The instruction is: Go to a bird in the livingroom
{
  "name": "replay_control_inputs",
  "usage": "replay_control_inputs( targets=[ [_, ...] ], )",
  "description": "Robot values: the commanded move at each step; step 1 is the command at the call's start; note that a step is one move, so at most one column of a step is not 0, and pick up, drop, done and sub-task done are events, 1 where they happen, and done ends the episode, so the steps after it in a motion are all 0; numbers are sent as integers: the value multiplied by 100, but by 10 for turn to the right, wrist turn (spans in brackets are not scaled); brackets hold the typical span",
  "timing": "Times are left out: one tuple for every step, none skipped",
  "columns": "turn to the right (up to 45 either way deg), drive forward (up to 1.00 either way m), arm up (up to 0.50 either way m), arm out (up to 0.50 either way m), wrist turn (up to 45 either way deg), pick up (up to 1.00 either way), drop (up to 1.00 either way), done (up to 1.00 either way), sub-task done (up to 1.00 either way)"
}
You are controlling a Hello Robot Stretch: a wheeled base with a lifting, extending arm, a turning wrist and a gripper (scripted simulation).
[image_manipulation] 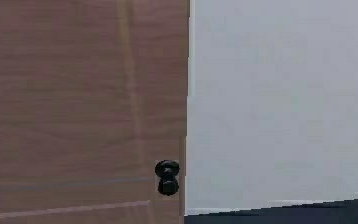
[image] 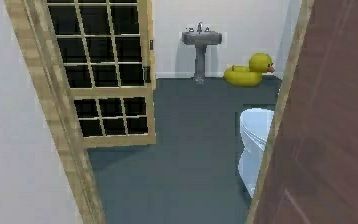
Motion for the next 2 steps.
replay_control_inputs(
  targets=[
    [0, 95, 0, 0, 0, 0, 0, 0, 0],
    [120, 0, 0, 0, 0, 0, 0, 0, 0]
  ],
)
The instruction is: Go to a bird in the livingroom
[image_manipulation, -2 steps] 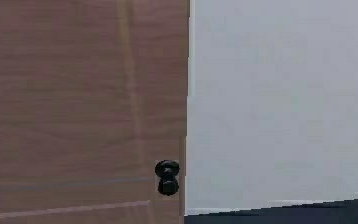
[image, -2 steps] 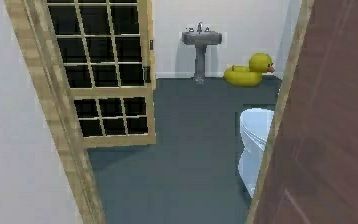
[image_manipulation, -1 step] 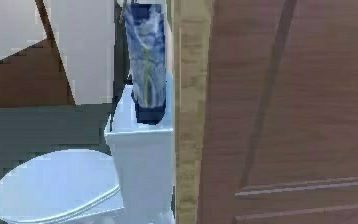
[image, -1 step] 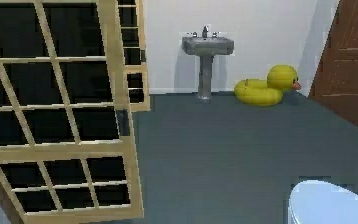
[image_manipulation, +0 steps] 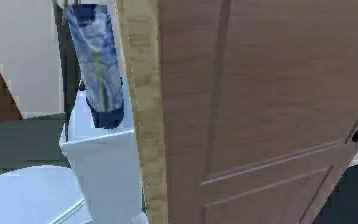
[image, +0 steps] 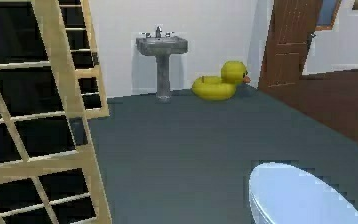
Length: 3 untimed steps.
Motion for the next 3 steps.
replay_control_inputs(
  targets=[
    [0, 80, 0, 0, 0, 0, 0, 0, 0],
    [0, 45, 0, 0, 0, 0, 0, 0, 0],
    [450, 0, 0, 0, 0, 0, 0, 0, 0]
  ],
)
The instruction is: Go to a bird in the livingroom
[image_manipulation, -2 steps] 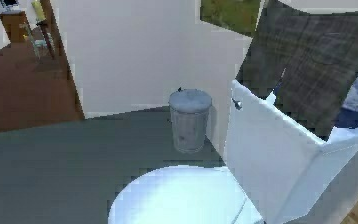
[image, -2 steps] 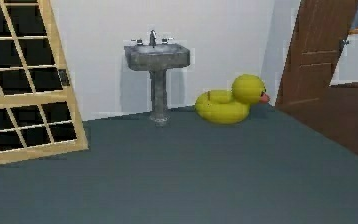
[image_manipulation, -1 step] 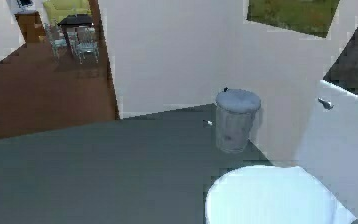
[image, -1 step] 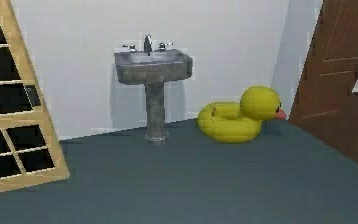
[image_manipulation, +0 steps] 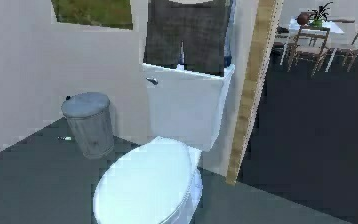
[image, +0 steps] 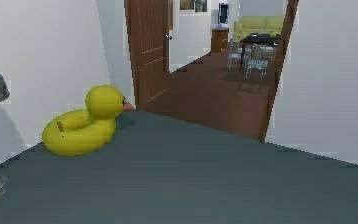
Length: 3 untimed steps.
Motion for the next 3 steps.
replay_control_inputs(
  targets=[
    [120, 0, 0, 0, 0, 0, 0, 0, 0],
    [0, 70, 0, 0, 0, 0, 0, 0, 0],
    [0, 100, 0, 0, 0, 0, 0, 0, 0]
  ],
)
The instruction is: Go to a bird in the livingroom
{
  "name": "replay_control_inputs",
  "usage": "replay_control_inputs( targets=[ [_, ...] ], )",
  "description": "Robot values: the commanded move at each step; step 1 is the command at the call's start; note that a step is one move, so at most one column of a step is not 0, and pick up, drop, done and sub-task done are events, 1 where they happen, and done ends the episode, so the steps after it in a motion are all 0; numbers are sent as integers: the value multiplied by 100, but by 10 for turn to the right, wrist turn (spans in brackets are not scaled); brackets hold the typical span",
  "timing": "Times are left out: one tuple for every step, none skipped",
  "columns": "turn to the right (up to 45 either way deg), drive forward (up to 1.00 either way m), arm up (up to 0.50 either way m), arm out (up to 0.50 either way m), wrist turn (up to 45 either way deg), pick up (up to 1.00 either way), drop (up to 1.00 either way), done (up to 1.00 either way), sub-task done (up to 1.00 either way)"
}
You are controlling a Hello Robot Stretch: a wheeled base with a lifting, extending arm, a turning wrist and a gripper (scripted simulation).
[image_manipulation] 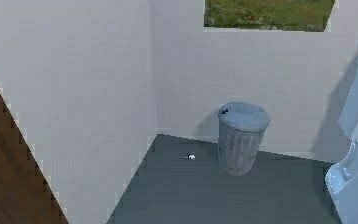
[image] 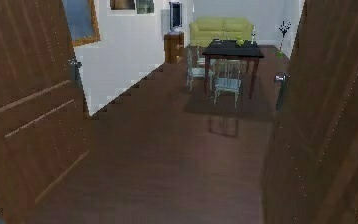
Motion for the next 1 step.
replay_control_inputs(
  targets=[
    [0, 50, 0, 0, 0, 0, 0, 0, 0]
  ],
)
